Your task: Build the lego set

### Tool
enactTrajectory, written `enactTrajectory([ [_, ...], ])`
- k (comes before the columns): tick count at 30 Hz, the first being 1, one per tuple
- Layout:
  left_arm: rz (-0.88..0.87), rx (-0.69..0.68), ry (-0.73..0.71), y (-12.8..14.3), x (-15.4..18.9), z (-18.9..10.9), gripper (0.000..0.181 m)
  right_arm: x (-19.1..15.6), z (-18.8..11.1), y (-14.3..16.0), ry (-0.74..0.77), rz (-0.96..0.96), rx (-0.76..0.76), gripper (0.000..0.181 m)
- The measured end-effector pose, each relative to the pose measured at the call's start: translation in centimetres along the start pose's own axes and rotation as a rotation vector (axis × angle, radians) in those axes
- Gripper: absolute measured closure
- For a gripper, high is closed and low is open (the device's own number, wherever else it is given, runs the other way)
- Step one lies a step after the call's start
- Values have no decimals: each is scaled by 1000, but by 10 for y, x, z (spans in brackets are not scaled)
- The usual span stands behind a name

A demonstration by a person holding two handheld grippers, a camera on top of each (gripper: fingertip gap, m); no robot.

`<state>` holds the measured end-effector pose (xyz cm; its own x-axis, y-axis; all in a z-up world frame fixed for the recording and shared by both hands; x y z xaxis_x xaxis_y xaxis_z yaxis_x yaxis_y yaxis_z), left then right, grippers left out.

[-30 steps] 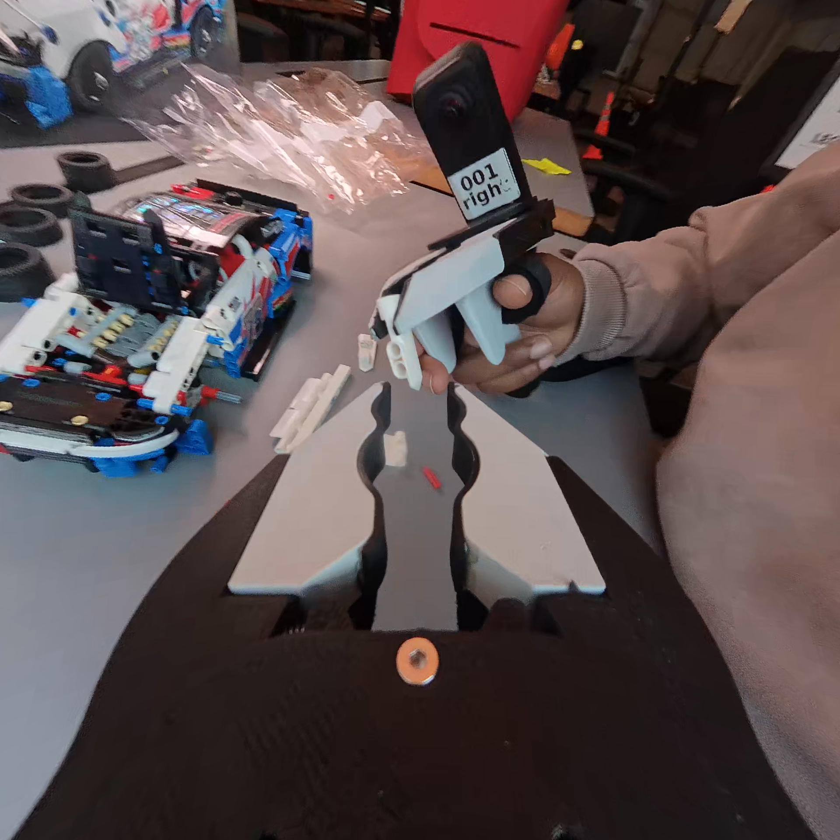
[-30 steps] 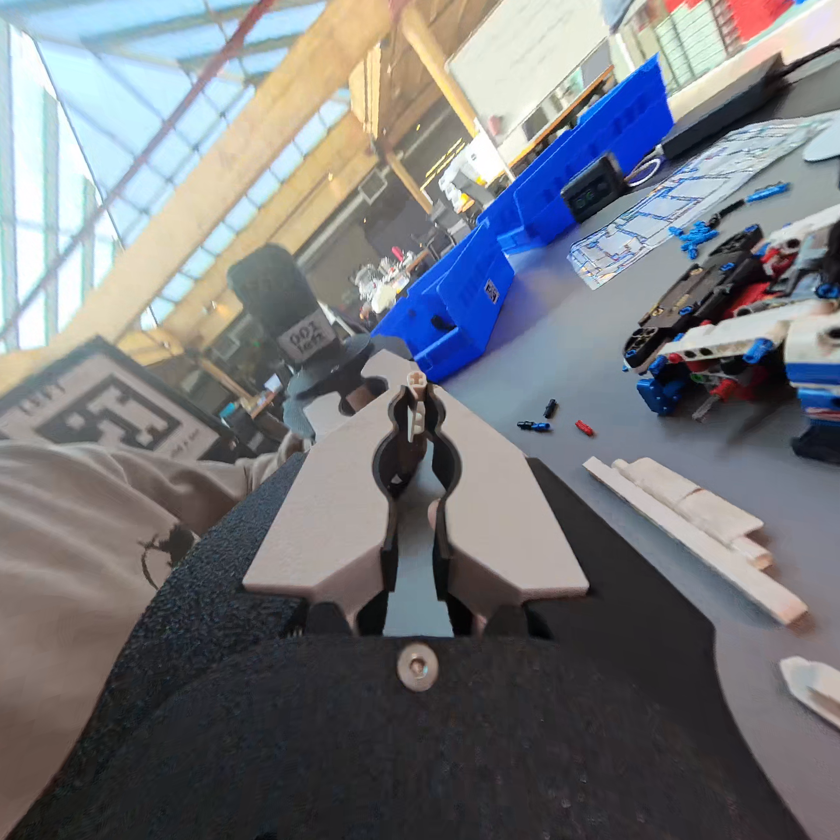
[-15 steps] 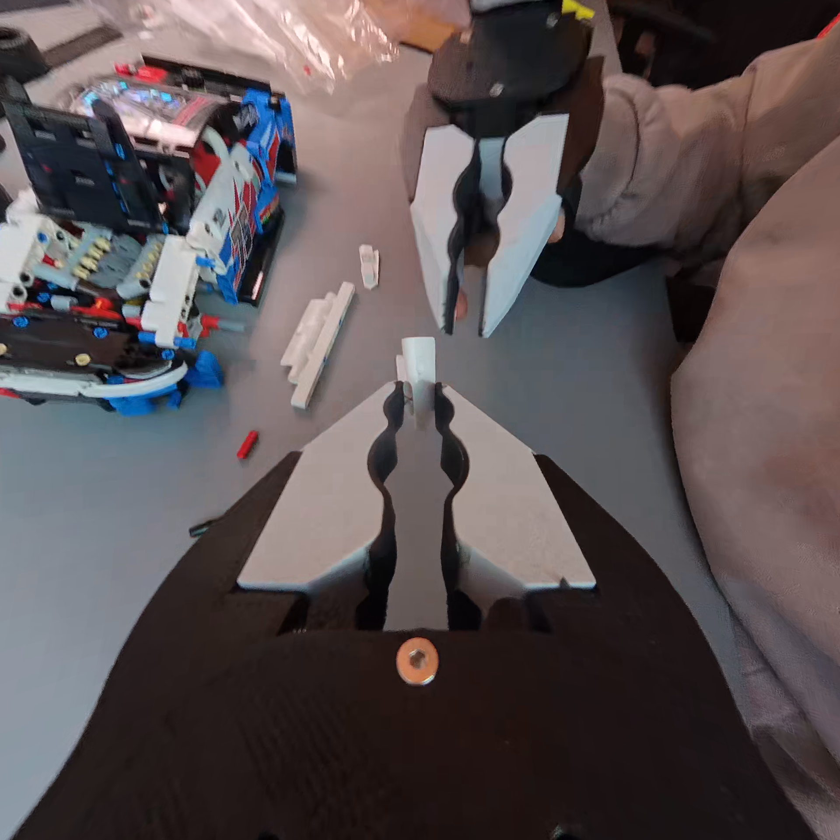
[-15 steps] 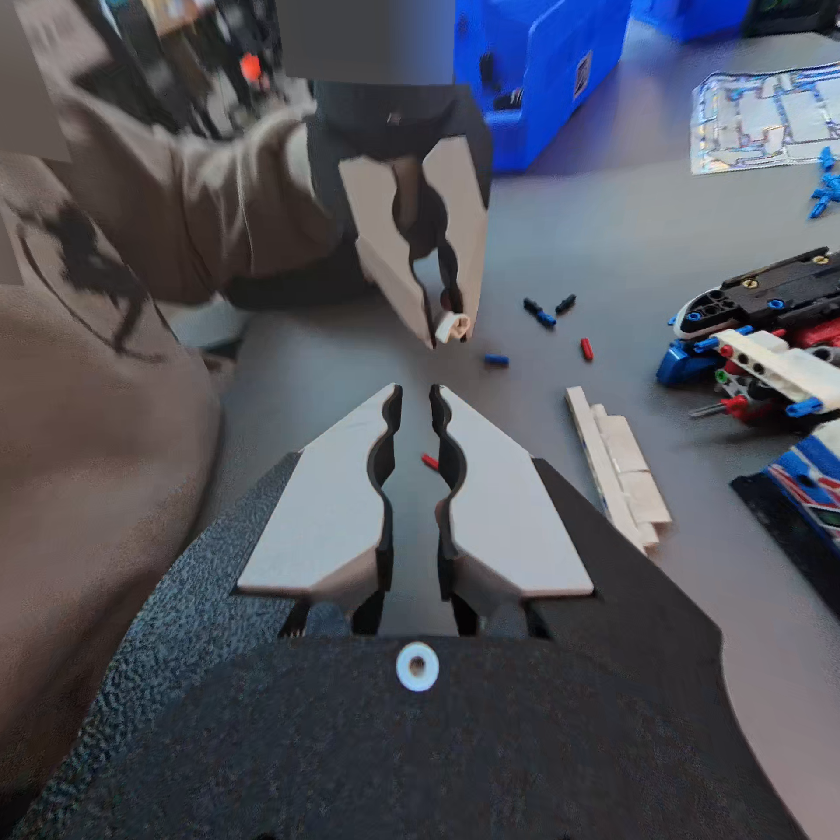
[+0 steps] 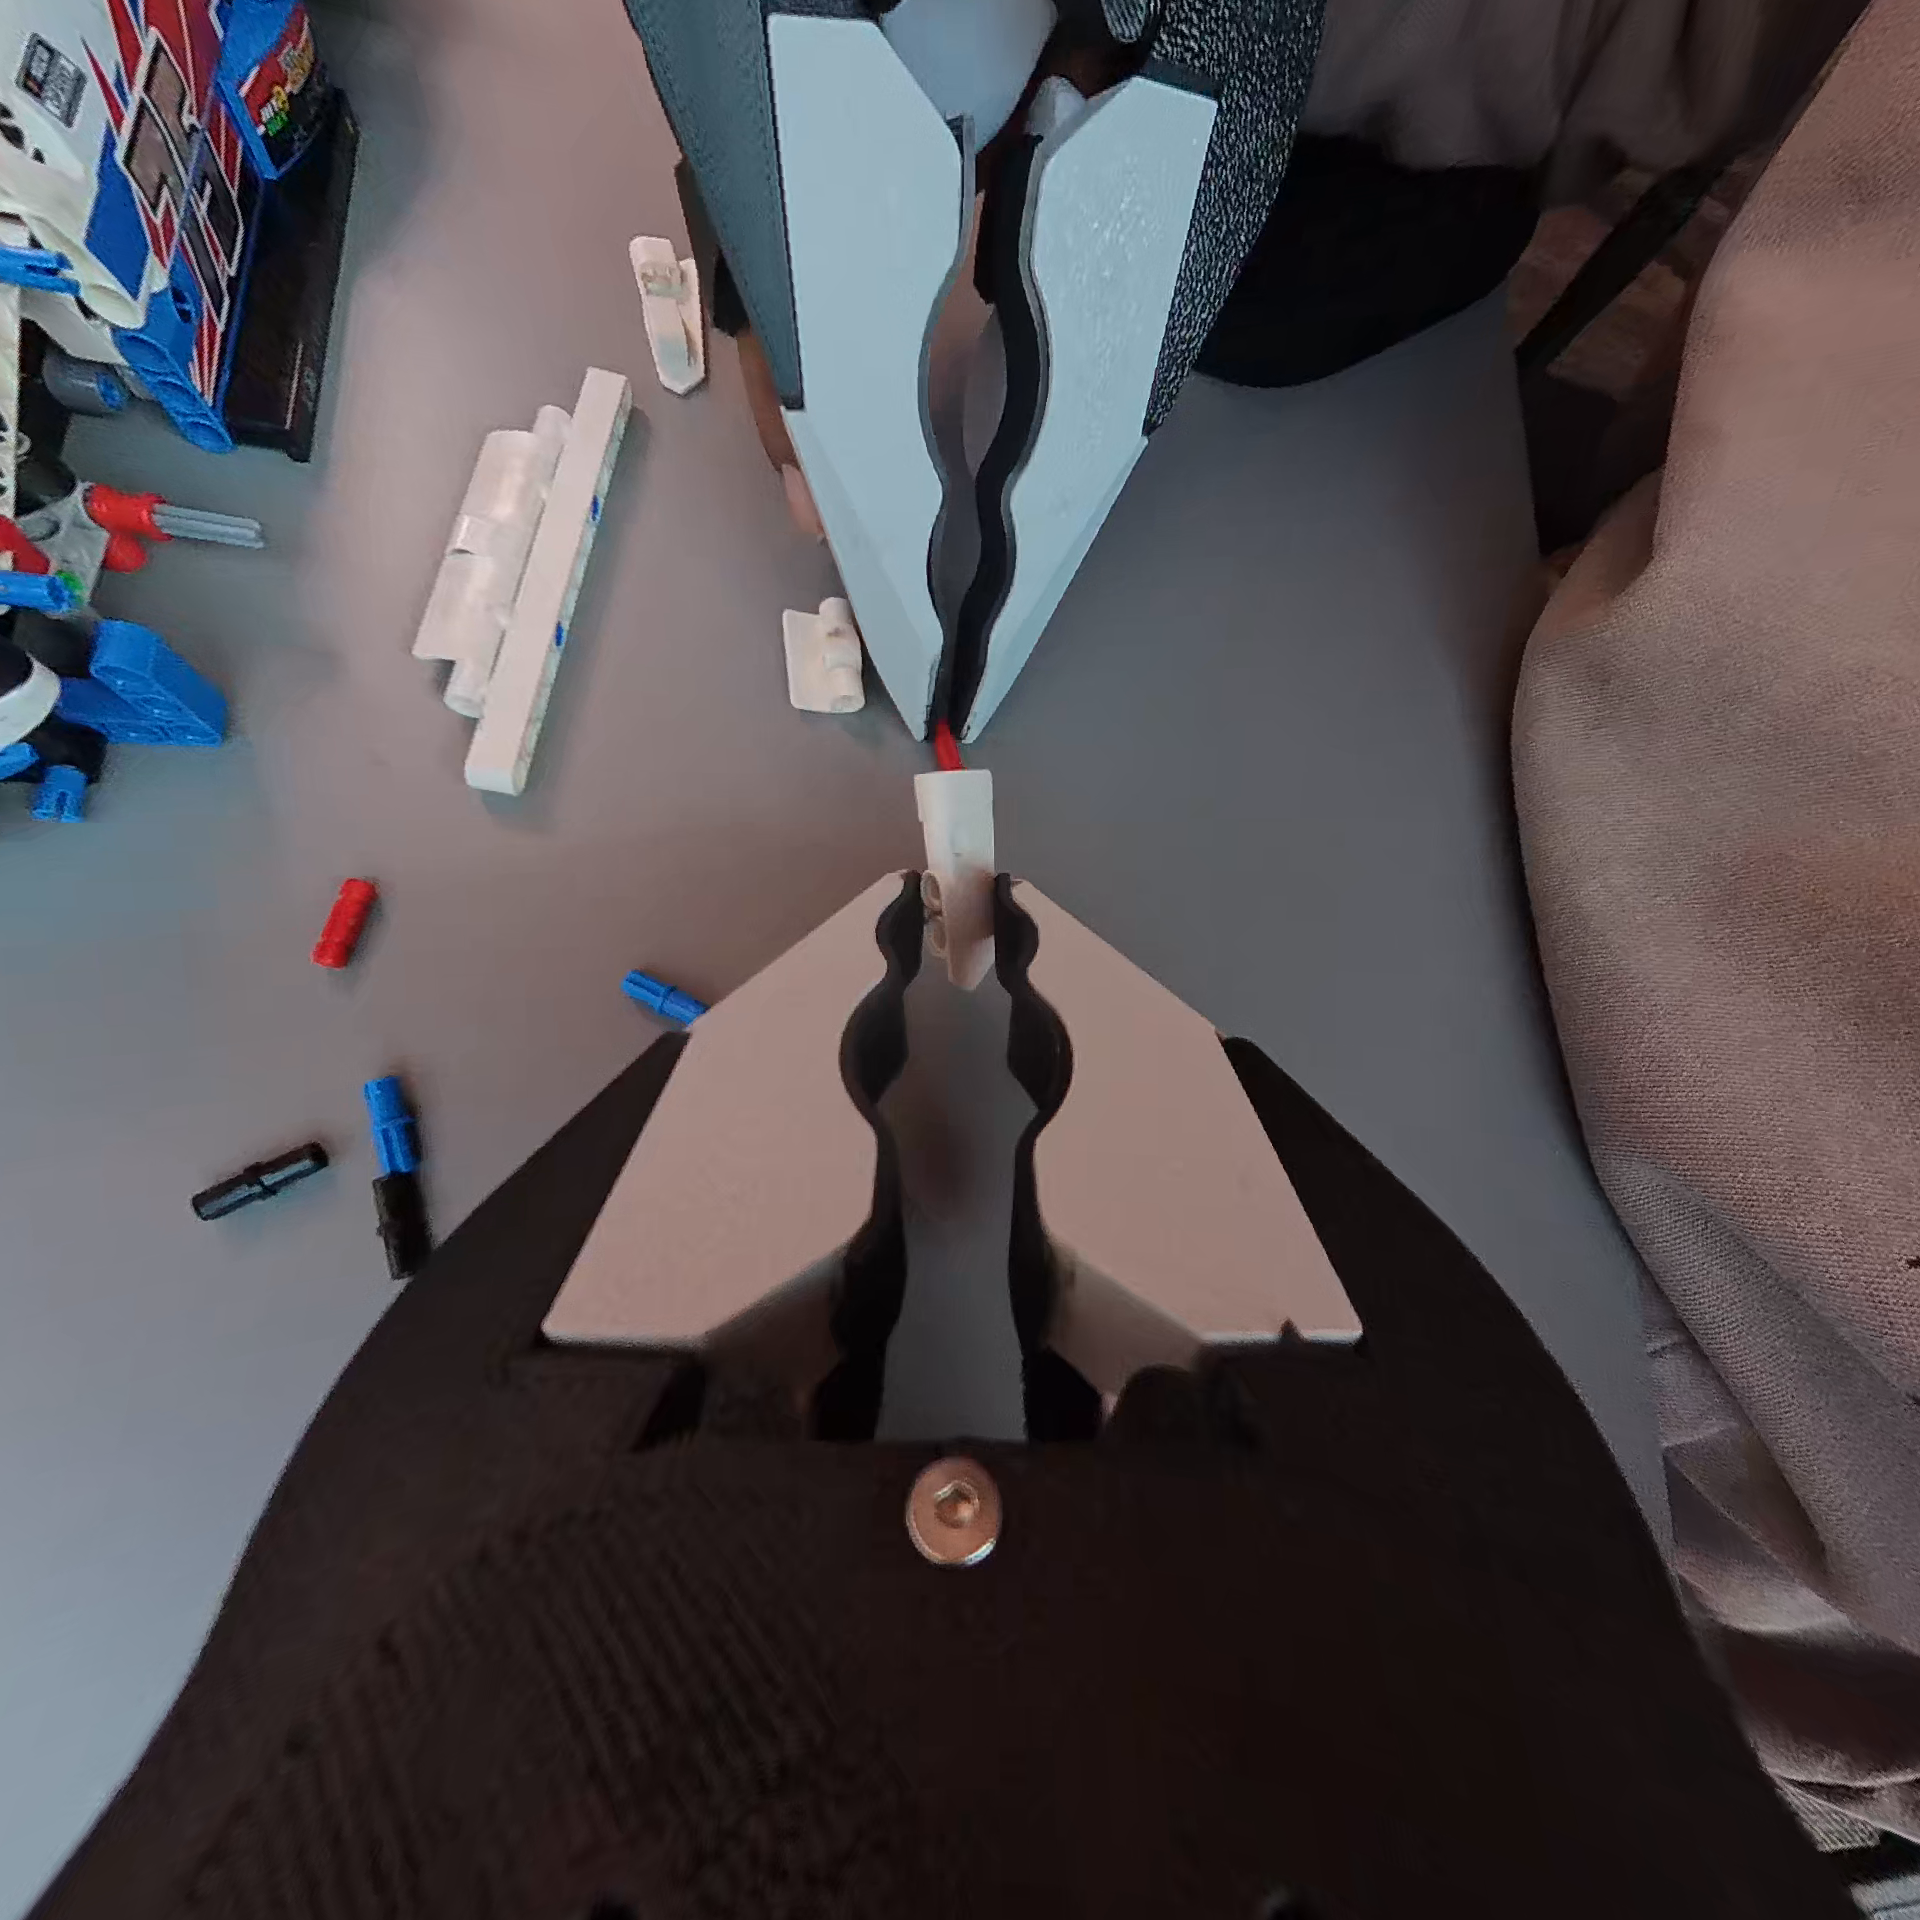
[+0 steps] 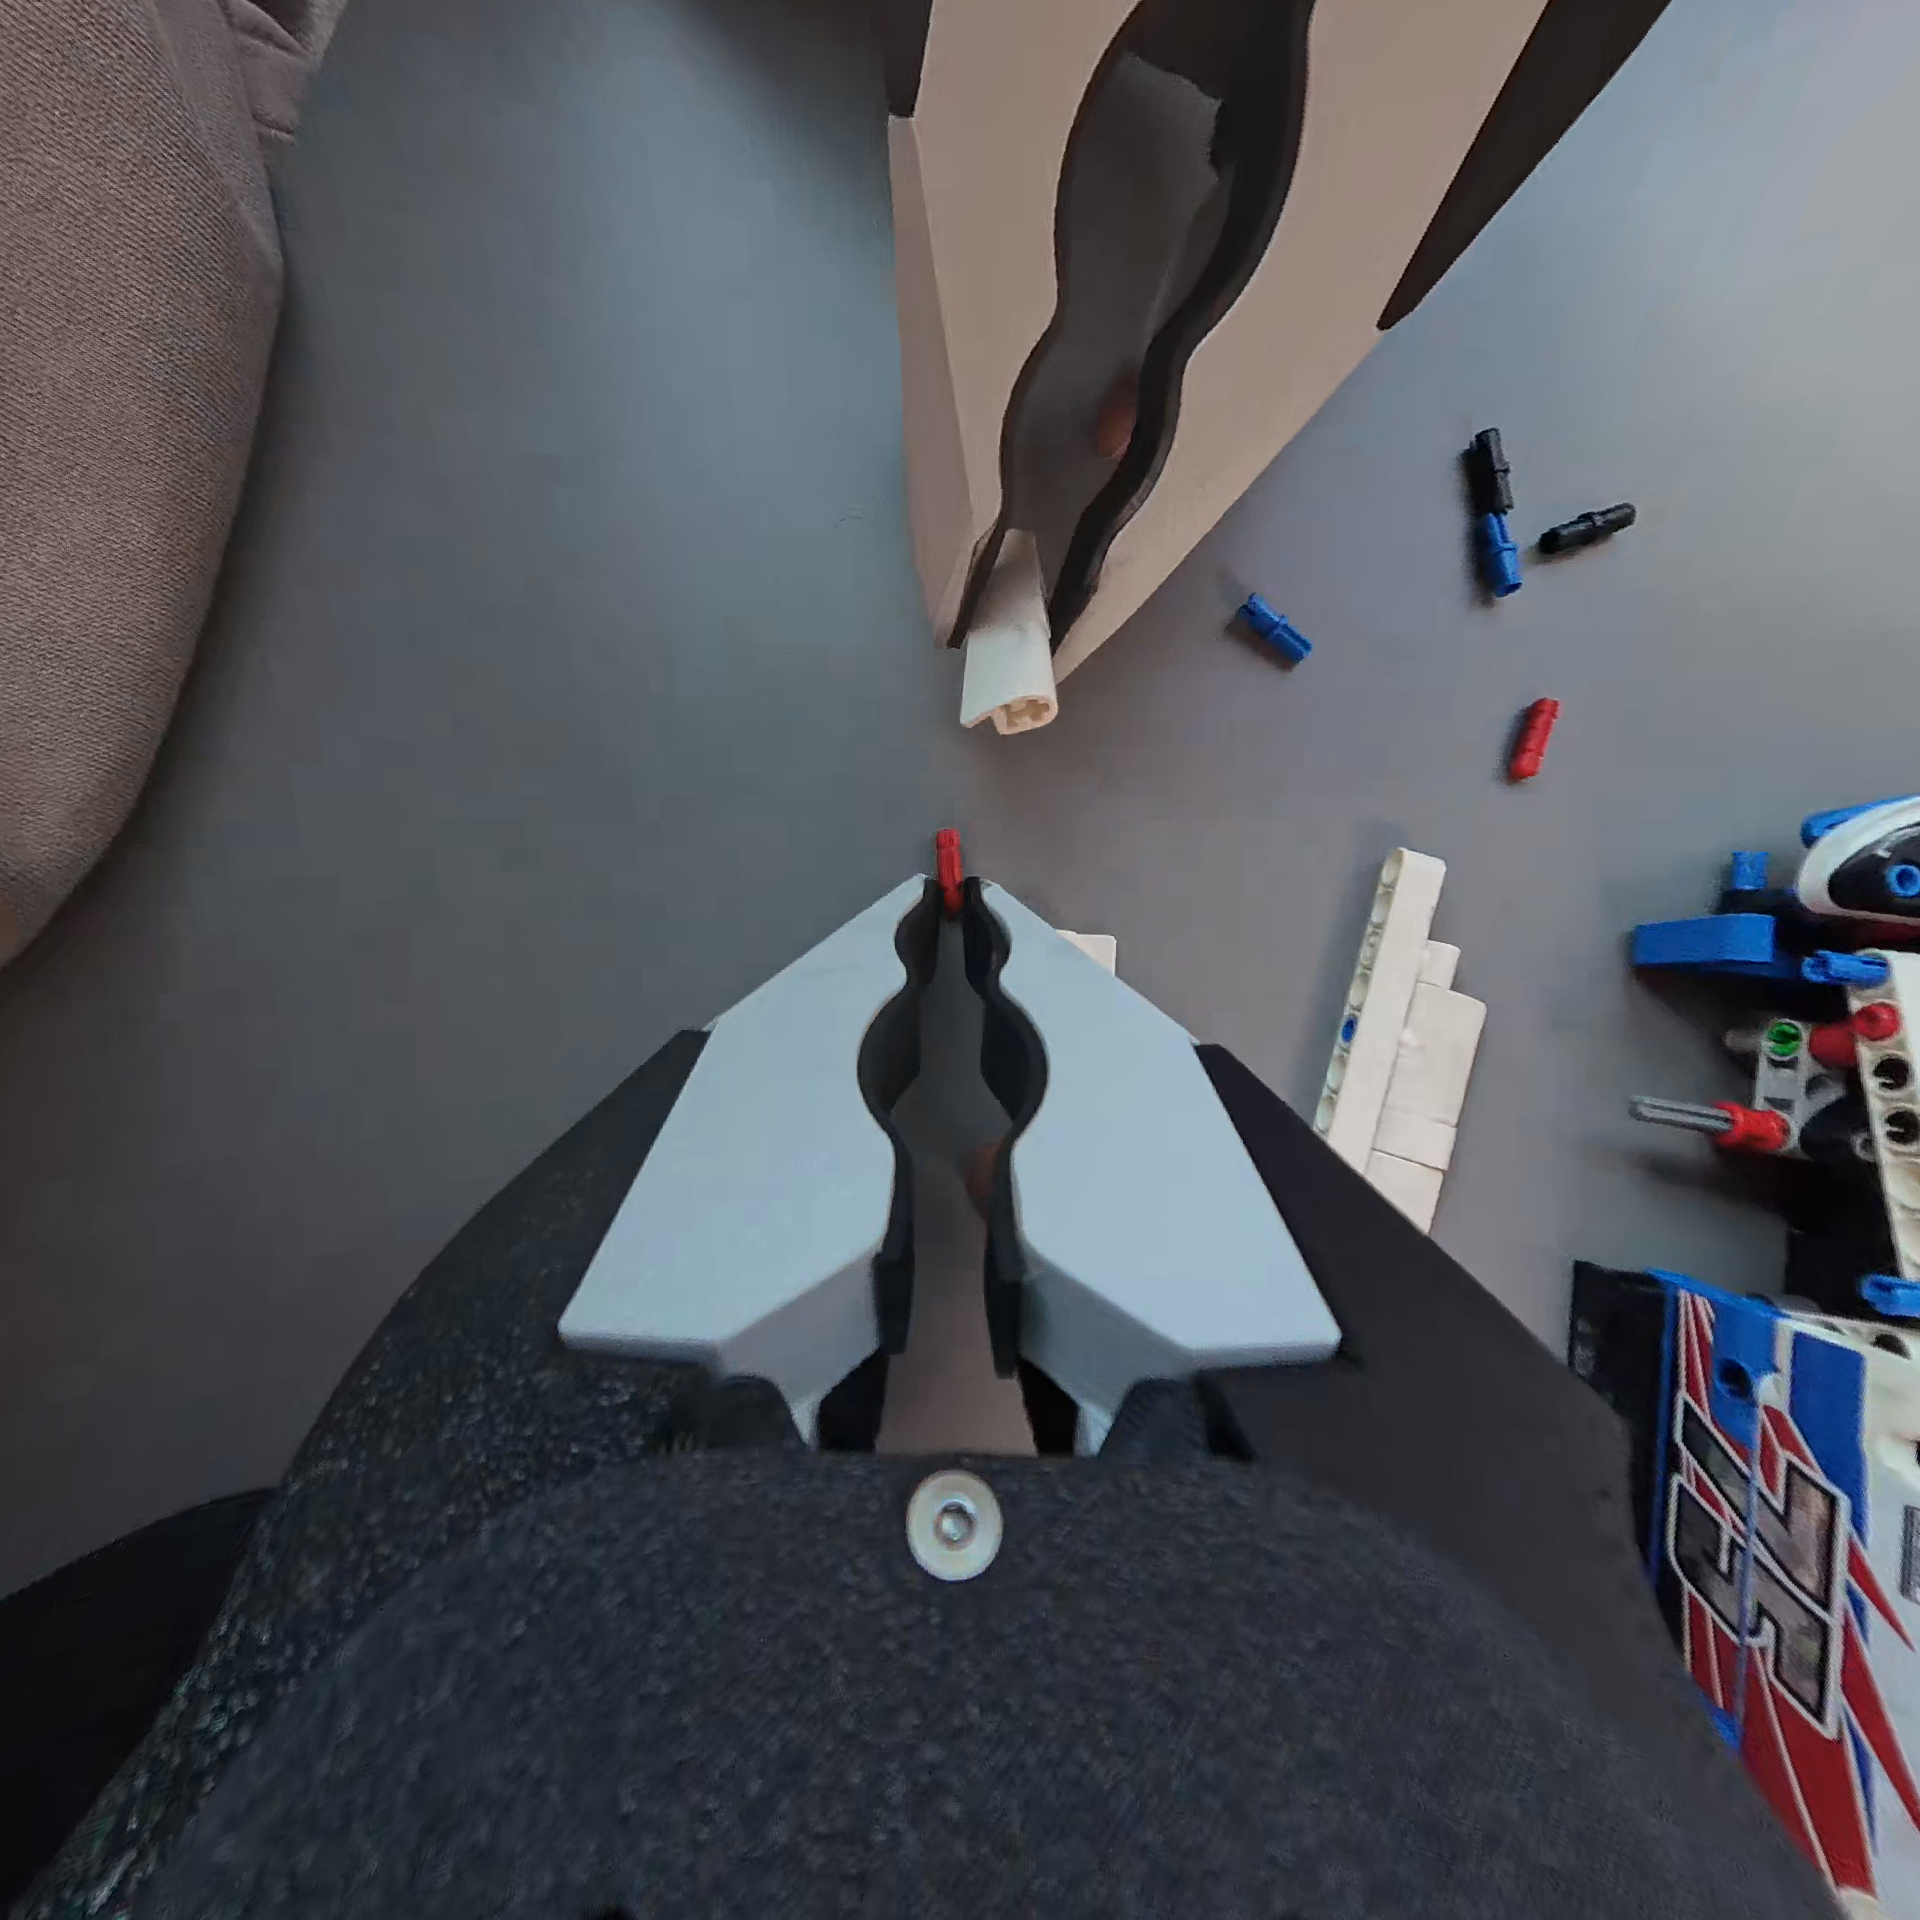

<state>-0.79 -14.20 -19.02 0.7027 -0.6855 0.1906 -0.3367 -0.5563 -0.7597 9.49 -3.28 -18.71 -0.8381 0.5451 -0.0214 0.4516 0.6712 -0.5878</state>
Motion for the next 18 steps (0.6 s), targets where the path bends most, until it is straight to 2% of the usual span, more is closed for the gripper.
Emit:
enactTrajectory([
  [1,3,4,-6,0,0,0,169,0,0,0,4,7,6,180],
  [7,34,0,-22,-1,3,4,169,-8,-14,3,37,117,188,180],
  [12,50,-5,-60,-3,3,3,167,-16,-18,4,113,137,232,180],
  [18,-159,214,112,-16,3,-1,166,-20,-23,-5,209,81,294,180],
])
Point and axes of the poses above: each gripper's, where its closed fingertips meet, z out along the fingers, y out of its underside, x = y × z across the jaws, the point moved 9 cm from there along -z, back along the fingers, and after that the axes turned 3 degrees about z, right-handed, at the moved point
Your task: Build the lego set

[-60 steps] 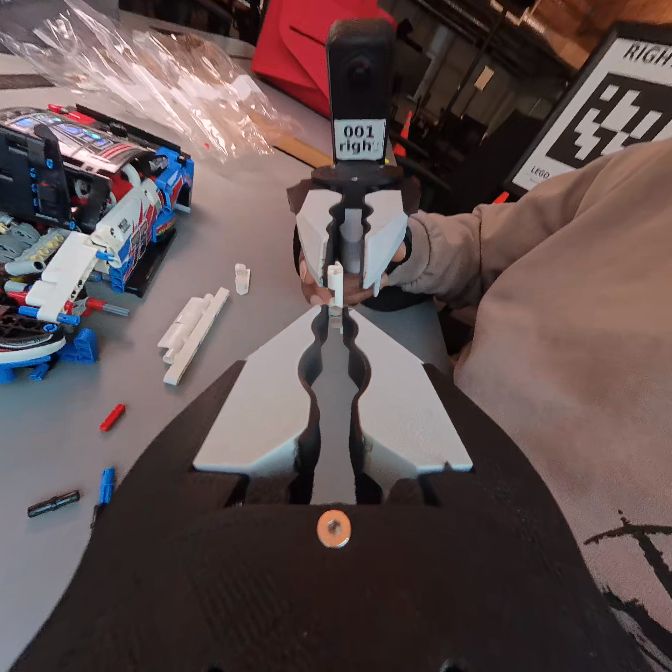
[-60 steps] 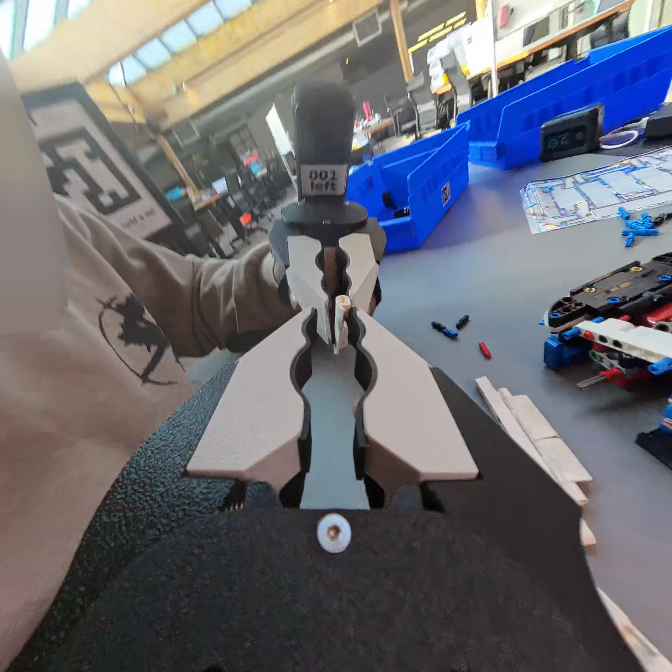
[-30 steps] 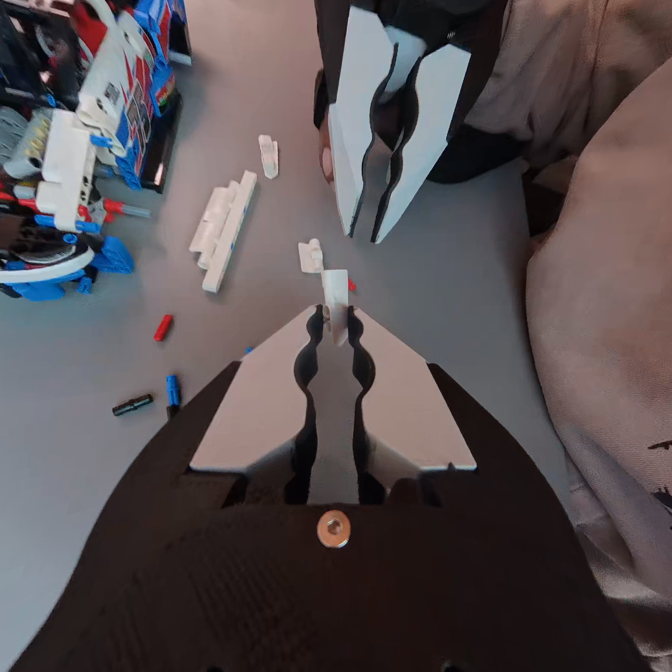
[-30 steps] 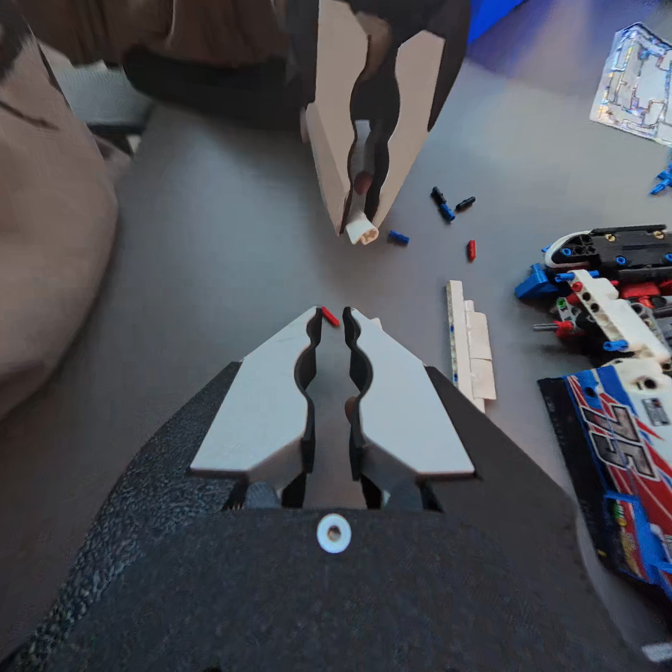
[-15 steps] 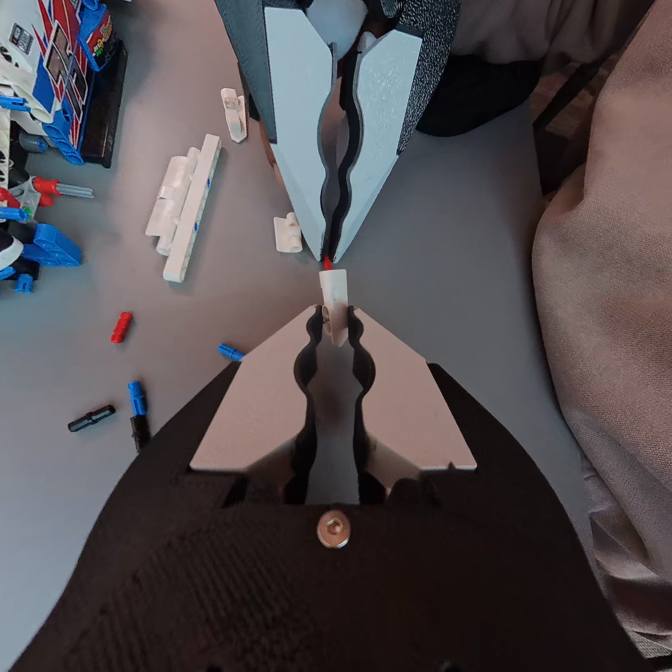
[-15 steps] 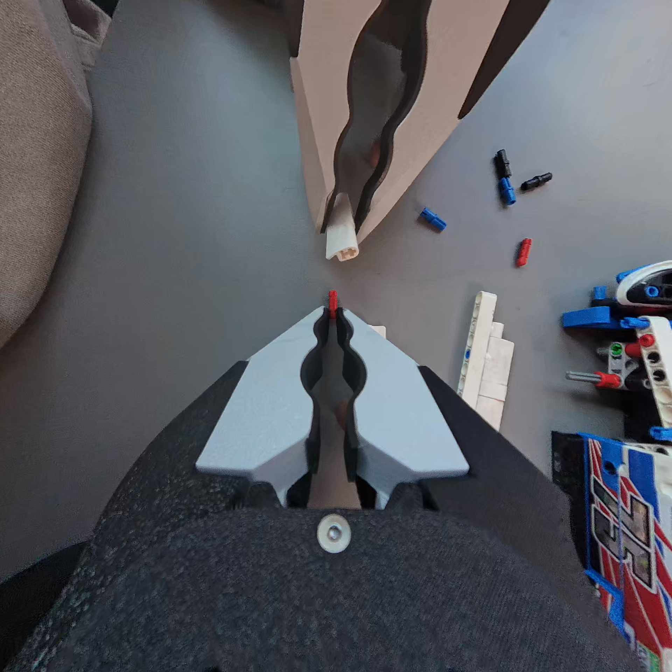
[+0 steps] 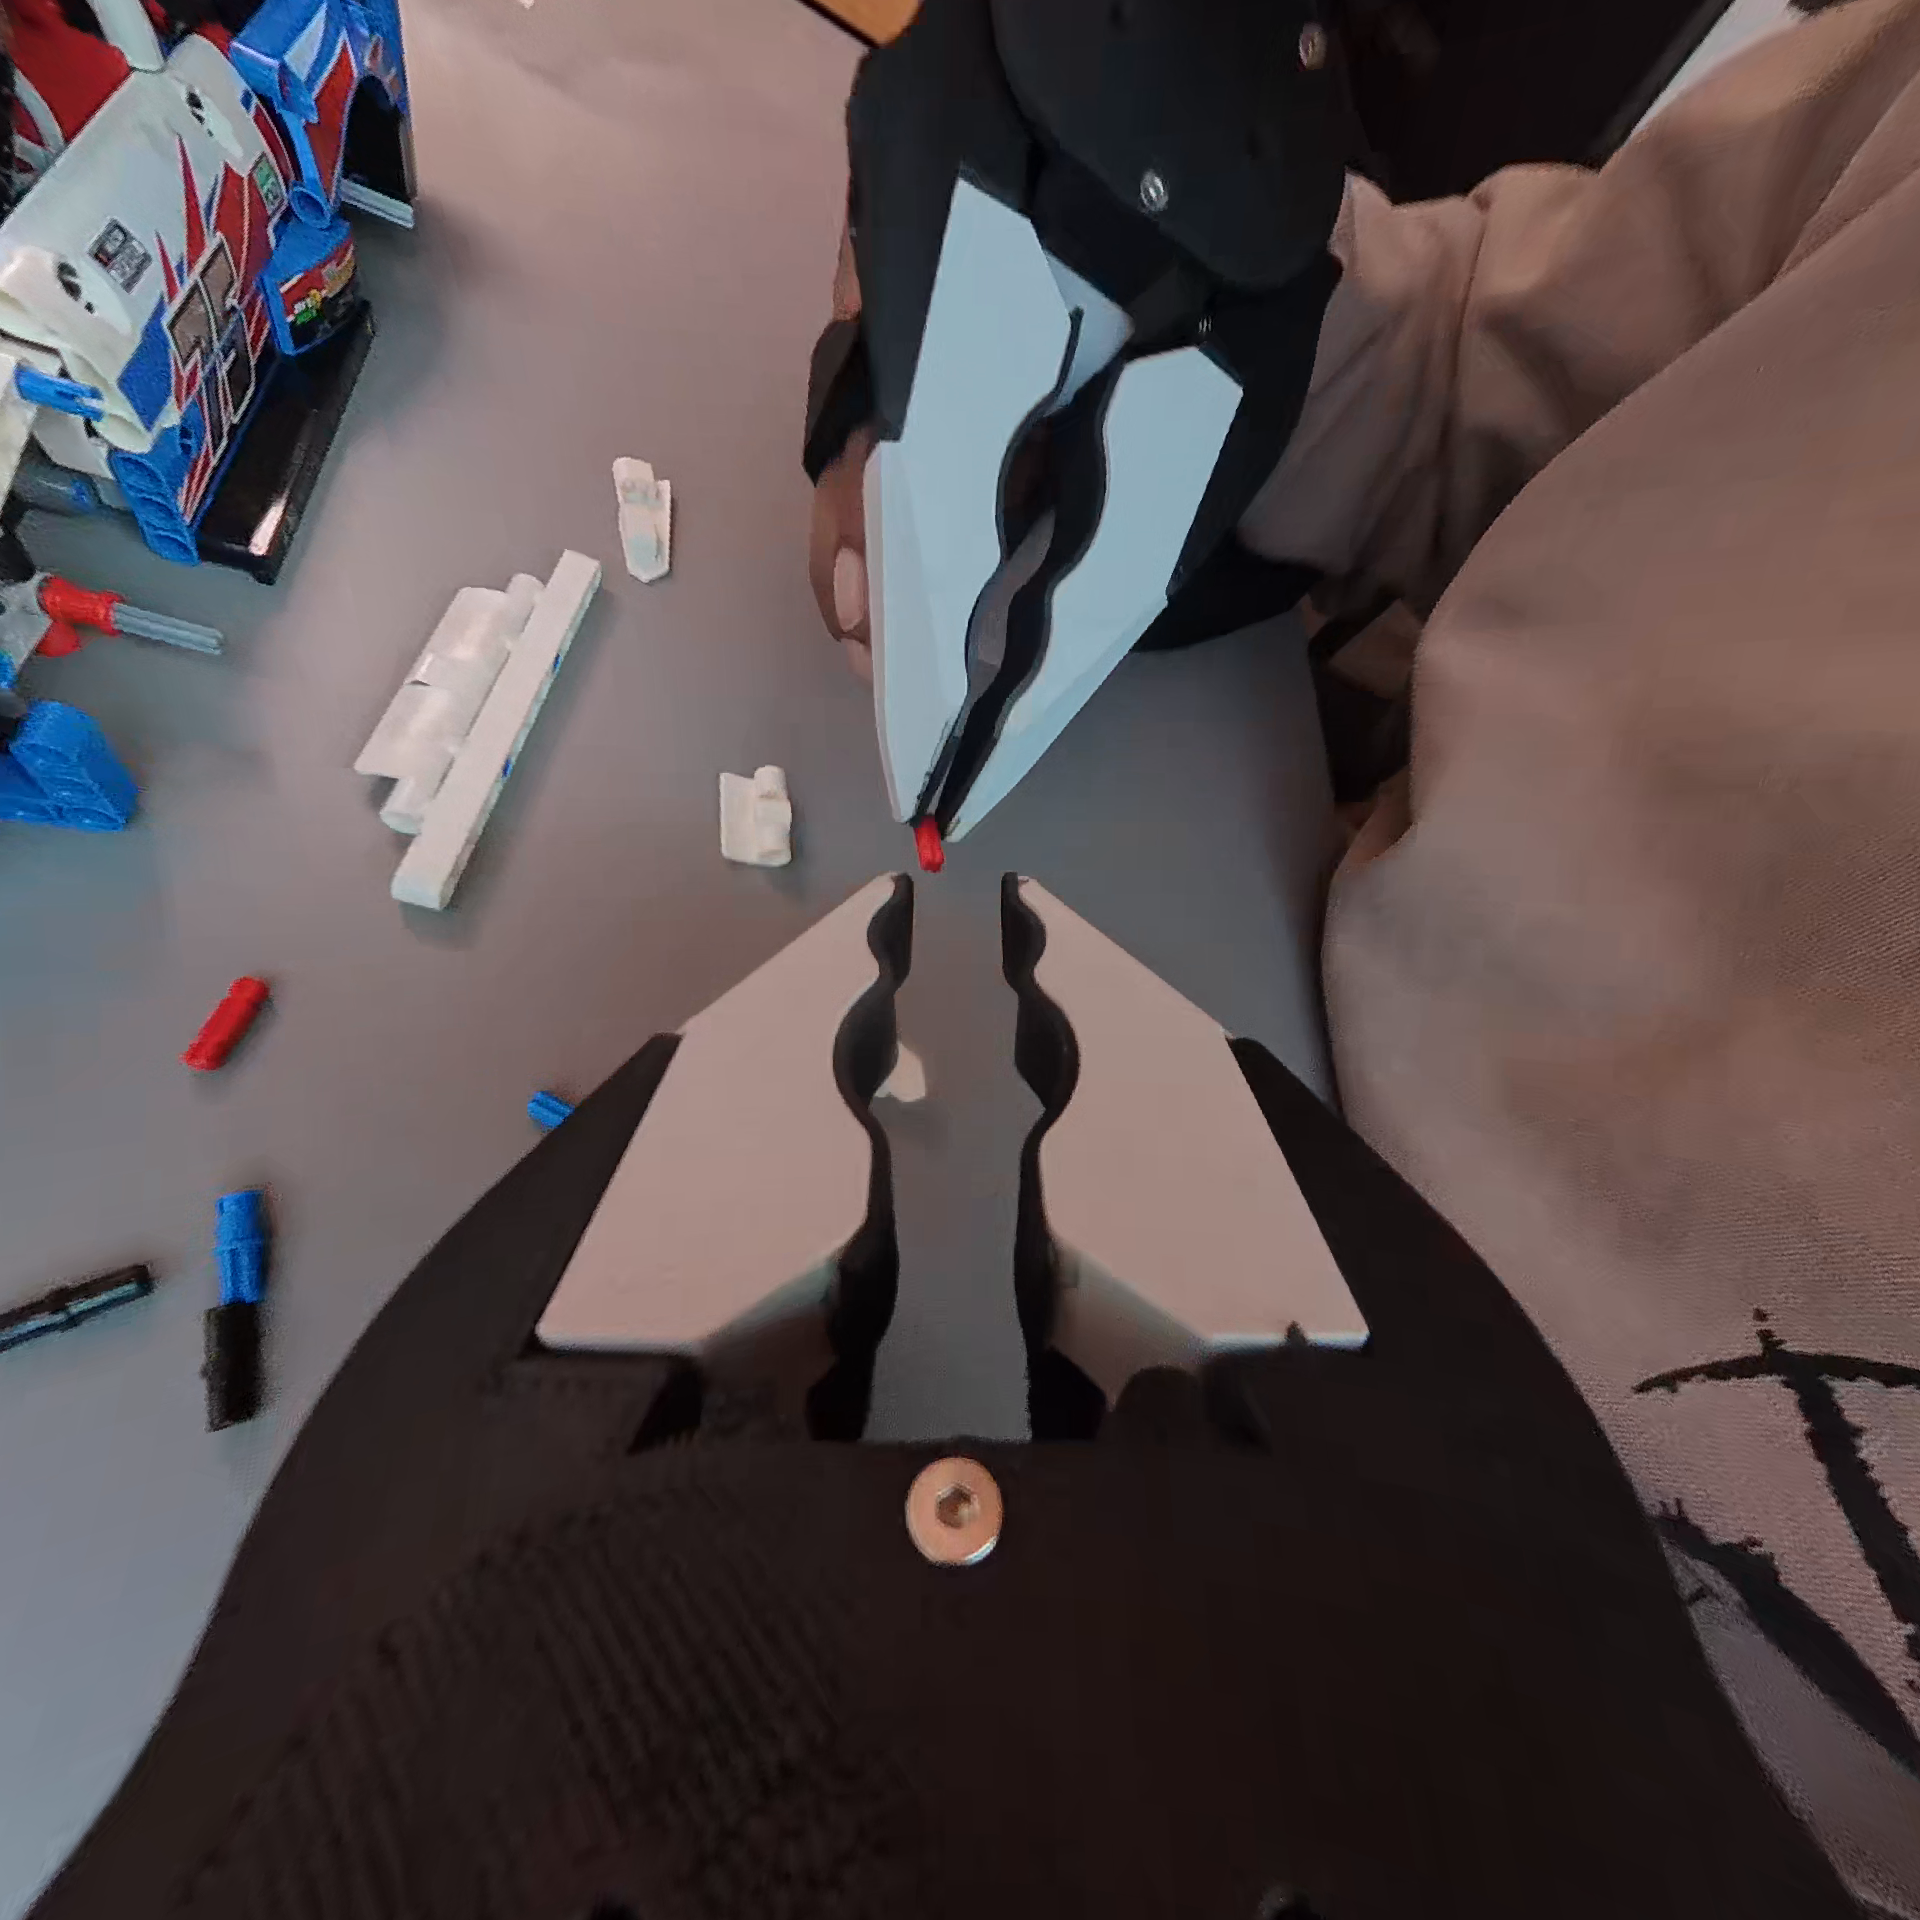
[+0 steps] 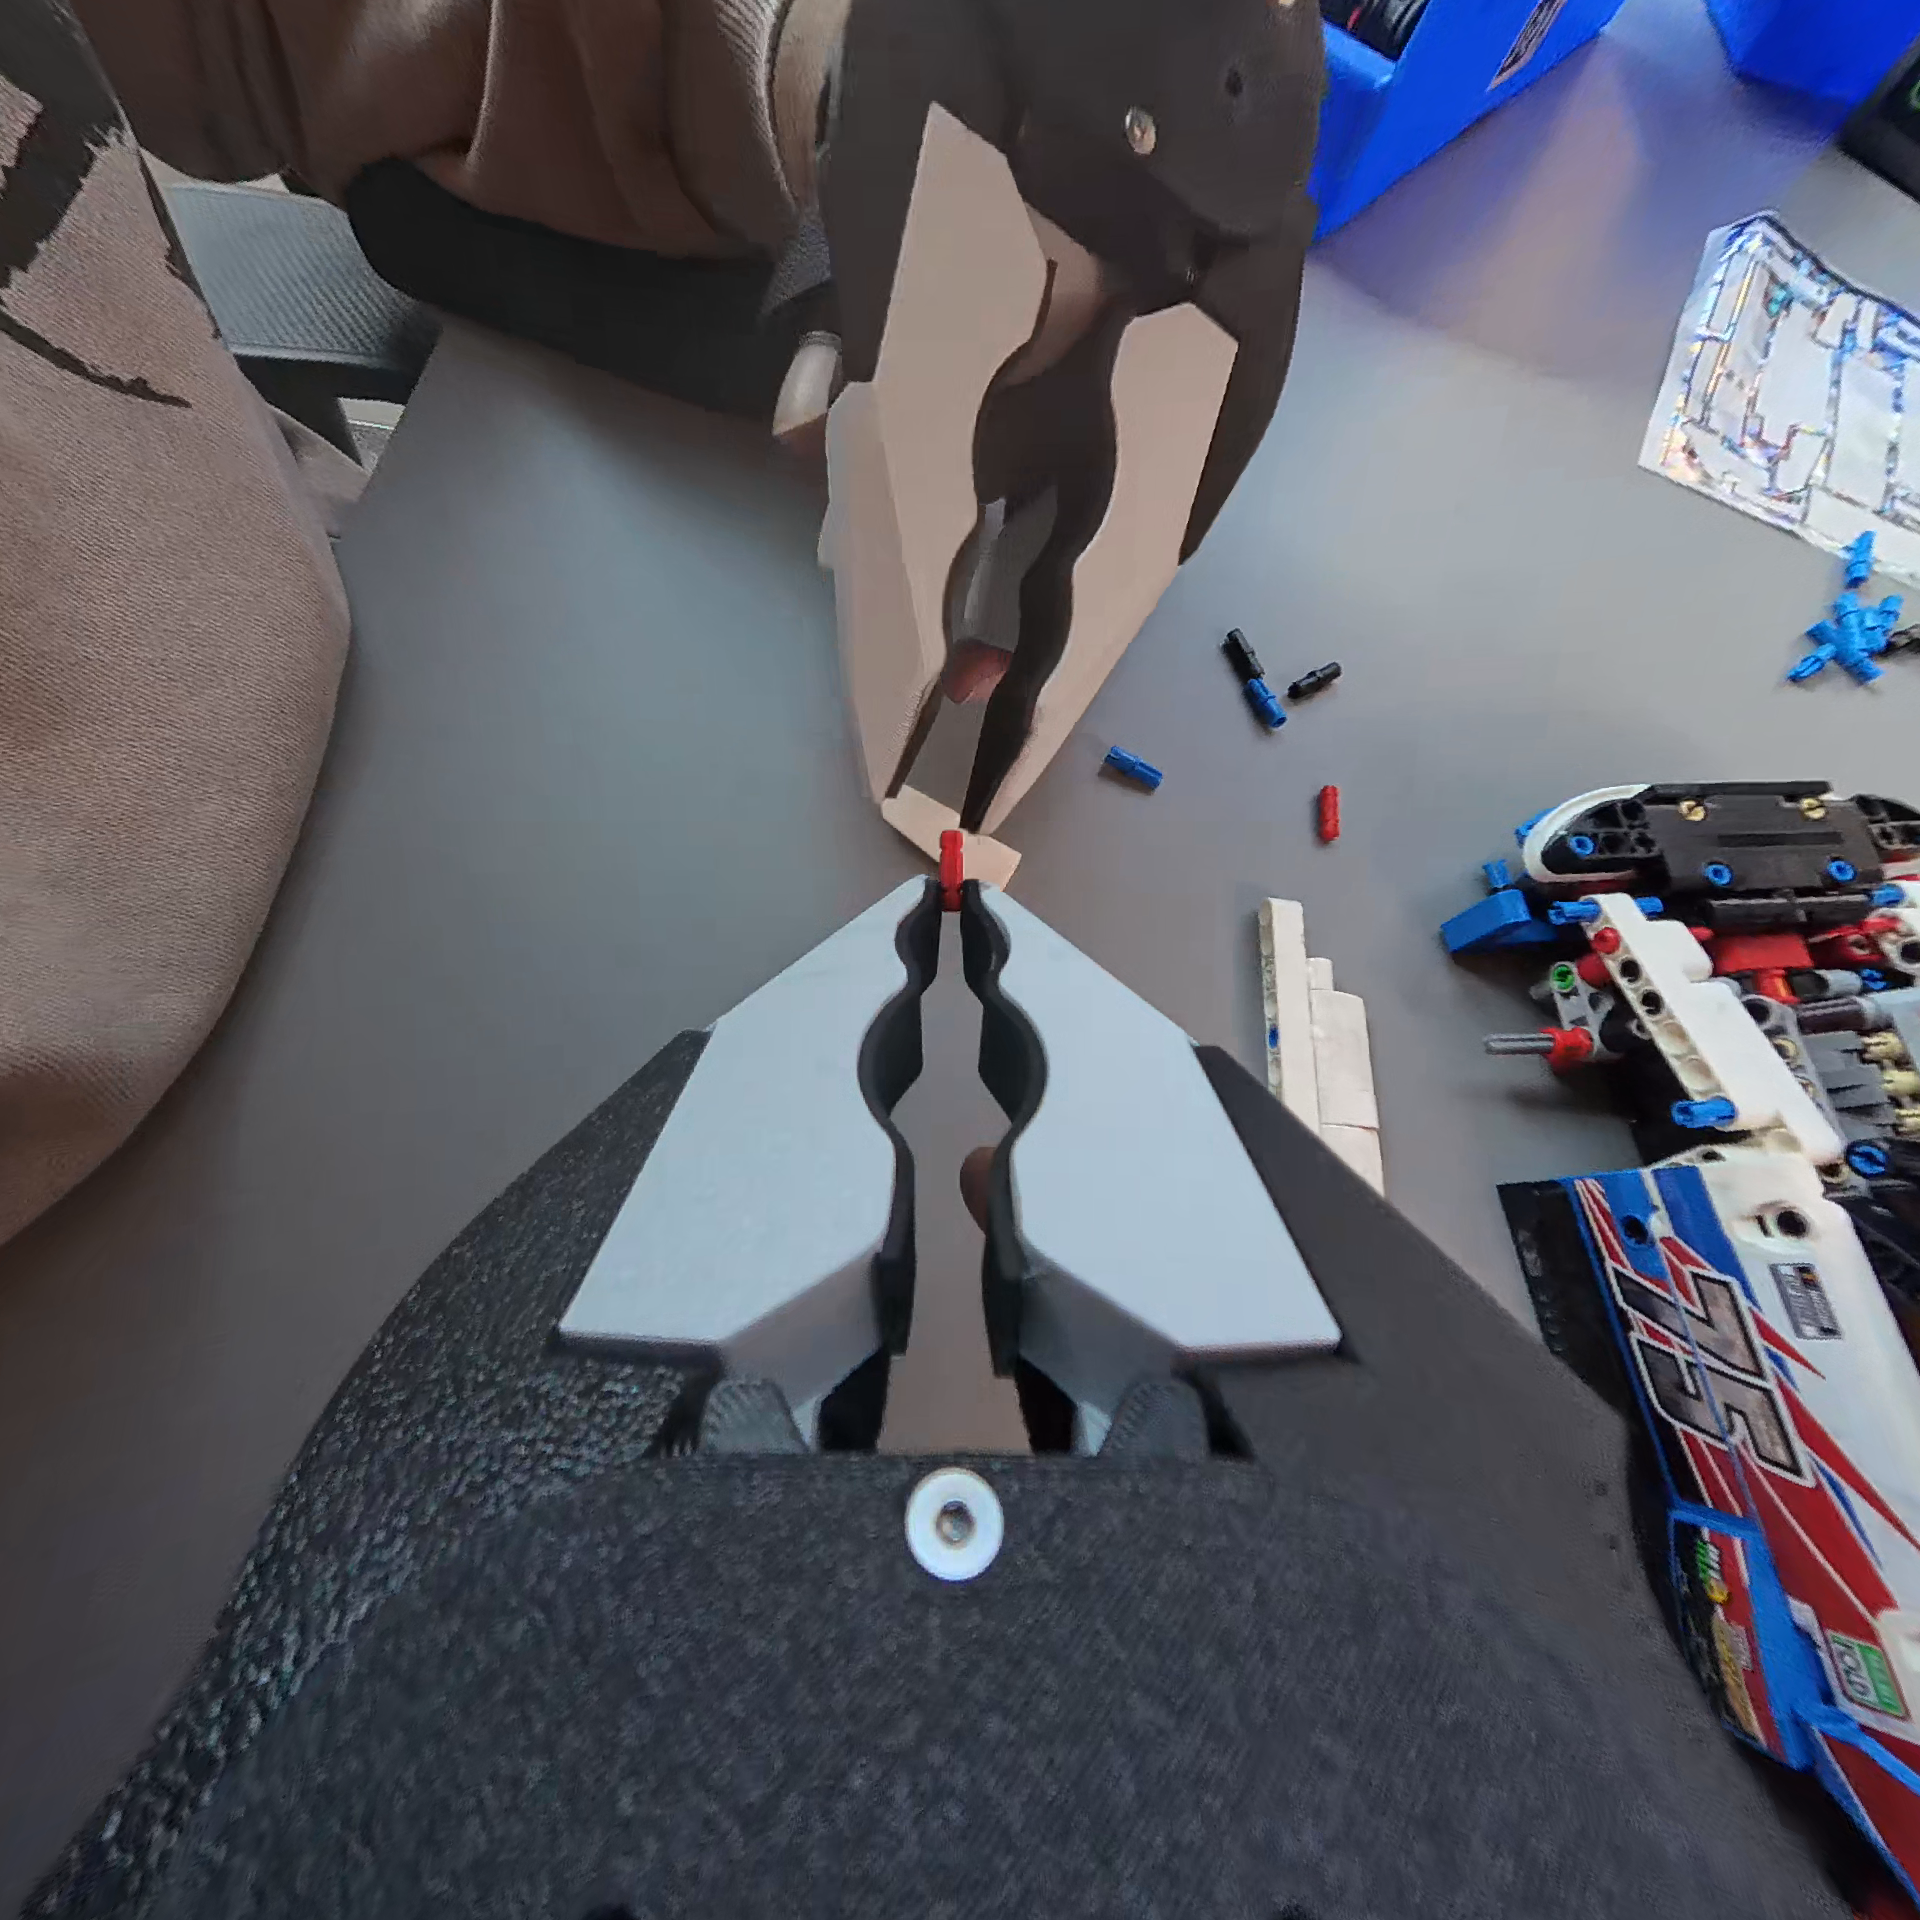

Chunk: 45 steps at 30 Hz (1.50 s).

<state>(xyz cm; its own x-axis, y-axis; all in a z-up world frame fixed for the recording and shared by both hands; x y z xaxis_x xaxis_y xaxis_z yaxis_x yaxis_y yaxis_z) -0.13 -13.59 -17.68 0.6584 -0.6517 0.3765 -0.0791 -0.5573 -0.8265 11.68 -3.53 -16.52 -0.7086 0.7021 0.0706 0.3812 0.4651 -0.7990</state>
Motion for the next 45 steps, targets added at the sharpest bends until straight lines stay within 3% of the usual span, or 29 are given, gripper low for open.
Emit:
enactTrajectory([
  [9,-69,78,29,-2,-4,0,179,-4,-4,-5,49,-45,41,180],
  [15,-90,297,120,-17,-2,-17,180,4,-21,-15,56,6,331,179],
  [20,-132,375,205,-20,0,-21,180,1,-22,-17,66,-17,384,177],
  [40,-145,363,197,-19,0,-18,180,1,-23,-21,78,-7,393,180],
  [42,-149,346,142,-19,-3,-19,179,6,-24,-19,82,10,368,180],
  [43,-138,312,74,-17,-6,-20,169,9,-26,-16,94,14,355,180],
  [45,-92,150,-88,-10,-11,-19,154,18,-31,-7,120,30,307,179],
])
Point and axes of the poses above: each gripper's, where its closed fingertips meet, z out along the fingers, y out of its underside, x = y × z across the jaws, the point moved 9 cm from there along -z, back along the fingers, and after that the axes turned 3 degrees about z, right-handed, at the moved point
